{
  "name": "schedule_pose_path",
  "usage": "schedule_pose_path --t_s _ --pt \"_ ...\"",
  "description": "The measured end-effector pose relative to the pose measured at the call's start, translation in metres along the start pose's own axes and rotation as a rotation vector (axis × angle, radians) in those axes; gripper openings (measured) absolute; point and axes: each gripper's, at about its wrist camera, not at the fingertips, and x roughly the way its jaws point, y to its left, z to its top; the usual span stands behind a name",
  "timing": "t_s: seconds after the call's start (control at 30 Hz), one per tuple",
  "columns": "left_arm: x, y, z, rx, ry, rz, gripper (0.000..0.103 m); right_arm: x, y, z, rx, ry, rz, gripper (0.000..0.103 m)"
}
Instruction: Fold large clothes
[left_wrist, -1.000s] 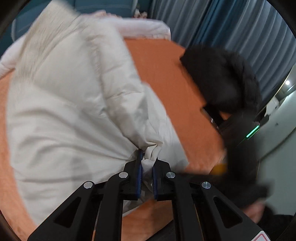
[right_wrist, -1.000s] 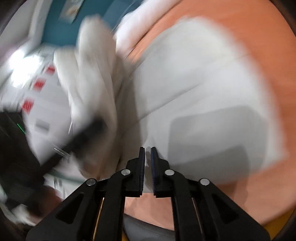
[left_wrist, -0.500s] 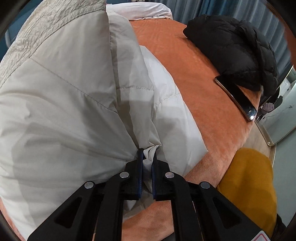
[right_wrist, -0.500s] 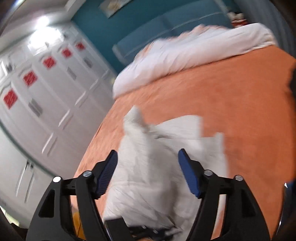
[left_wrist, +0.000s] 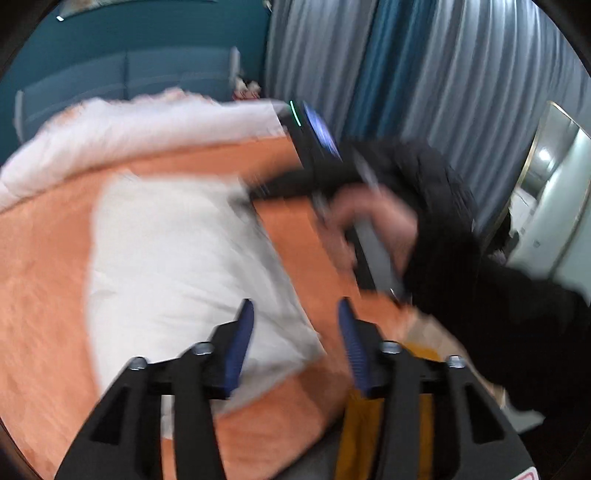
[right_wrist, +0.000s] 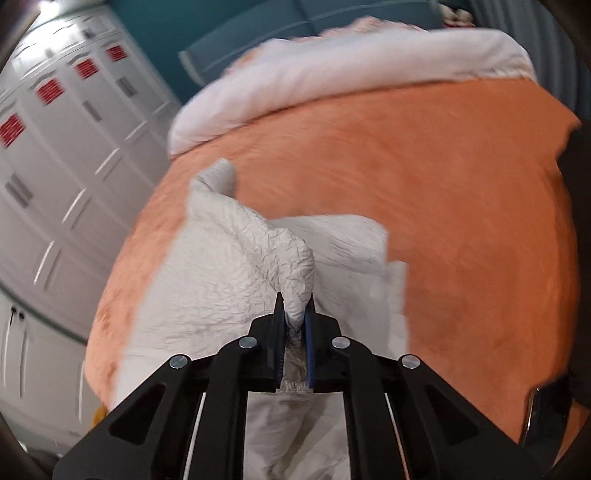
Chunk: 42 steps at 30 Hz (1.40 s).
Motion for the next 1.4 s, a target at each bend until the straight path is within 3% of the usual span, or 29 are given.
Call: schedule_pose_path --t_s 0.13,0.27,0.53,0.67,0.77,0.87,0.97,1.03,1.13,1.27,1.4 --pt "0.023 0.039 0.032 -0.098 0.013 0.07 0.048 0.027 -0.041 -0.015 0.117 0.017 -0.026 0.008" --pt "0.074 0.078 0.044 -0.22 0.084 0.107 0.048 0.046 -0.055 -0.027 0.186 0.013 0.017 0.01" --pt "0.124 0.074 0.012 -0.119 0.168 0.252 0.05 0.03 -0.057 -0.022 0.199 -0.005 0.049 0.013" --pt "0.126 0.08 -0.003 -0.128 0.184 0.274 0.05 -0.01 -0.038 -0.011 0.183 -0.101 0.03 0.016" --pt "0.125 0.088 -0.004 -0.158 0.18 0.263 0.05 -0.04 -0.005 0.003 0.101 -0.2 0.012 0.016" --pt "0.122 0.086 -0.002 -0.159 0.186 0.271 0.05 -0.045 0.038 0.023 -0.027 -0.221 -0.017 0.016" --pt "0.102 0.087 0.012 -0.233 0.174 0.206 0.05 -0.014 0.069 0.034 -0.154 -0.16 -0.122 0.016" --pt "0.081 0.088 0.033 -0.283 0.114 0.164 0.05 0.011 0.065 0.034 -0.143 -0.102 -0.153 0.012" --pt "0.072 0.095 0.059 -0.286 0.056 0.205 0.053 0.039 0.049 0.025 -0.101 -0.061 -0.176 0.008" --pt "0.107 0.123 0.076 -0.36 0.064 0.271 0.053 0.052 0.033 0.01 -0.05 -0.088 -0.166 0.008" --pt "0.153 0.147 0.061 -0.411 0.123 0.31 0.053 0.063 0.021 0.005 -0.01 -0.101 -0.129 0.007"
